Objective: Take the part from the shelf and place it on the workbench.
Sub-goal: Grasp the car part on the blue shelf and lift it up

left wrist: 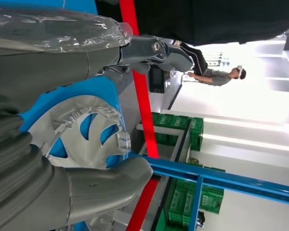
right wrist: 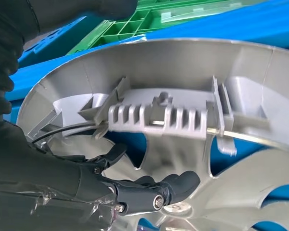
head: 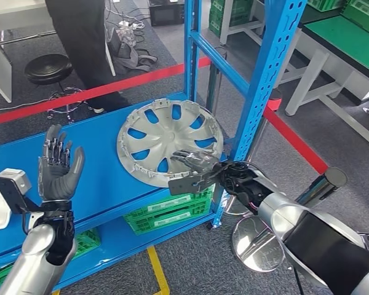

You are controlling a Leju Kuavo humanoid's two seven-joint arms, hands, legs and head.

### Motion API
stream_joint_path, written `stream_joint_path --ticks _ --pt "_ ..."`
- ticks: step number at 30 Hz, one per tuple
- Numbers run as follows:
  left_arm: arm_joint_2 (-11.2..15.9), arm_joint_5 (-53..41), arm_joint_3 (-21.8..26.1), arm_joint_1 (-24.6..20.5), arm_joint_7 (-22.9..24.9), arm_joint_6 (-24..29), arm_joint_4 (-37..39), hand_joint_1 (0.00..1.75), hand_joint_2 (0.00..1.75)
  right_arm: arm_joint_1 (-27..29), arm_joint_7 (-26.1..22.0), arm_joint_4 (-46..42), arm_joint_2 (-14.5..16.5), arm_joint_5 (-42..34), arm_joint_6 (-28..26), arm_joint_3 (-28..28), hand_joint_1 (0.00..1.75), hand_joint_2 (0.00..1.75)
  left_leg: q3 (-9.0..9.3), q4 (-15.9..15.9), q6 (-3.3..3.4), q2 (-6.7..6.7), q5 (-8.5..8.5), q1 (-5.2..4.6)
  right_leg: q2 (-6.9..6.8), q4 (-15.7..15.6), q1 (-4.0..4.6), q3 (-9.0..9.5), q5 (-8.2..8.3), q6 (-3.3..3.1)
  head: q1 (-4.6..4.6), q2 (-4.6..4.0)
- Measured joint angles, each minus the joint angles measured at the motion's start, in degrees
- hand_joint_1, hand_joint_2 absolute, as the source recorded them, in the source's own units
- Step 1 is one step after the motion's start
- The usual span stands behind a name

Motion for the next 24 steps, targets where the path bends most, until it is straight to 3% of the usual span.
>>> stream_joint_path --ticks 2,6,24 --pt "0.0 0.0 0.0 -0.1 0.0 0.0 0.0 0.00 1.75 0.2 0.2 0.0 0.0 0.5 -0.3 0.4 0.06 1.75 0.03 0.0 0.00 0.00 0.00 0.00 0.00 0.0 0.00 0.03 0.00 0.00 0.00 0.00" --pt "0.0 0.0 0.0 -0.3 0.0 0.0 0.0 0.00 1.75 0.3 0.3 0.0 0.0 0.8 -0.6 1.0 1.75 1.75 0.09 0.0 0.00 0.00 0.00 0.01 0.00 0.0 0.00 0.06 -0.01 0.00 -0.01 0.00" --pt "0.3 0.8 -0.2 -1.5 0.0 1.6 0.2 0.00 1.75 0.2 1.4 0.3 -0.2 -0.1 -2.6 1.7 1.75 1.75 0.21 0.0 0.00 0.01 0.01 0.00 -0.02 0.0 0.00 0.20 -0.01 0.00 -0.01 0.00"
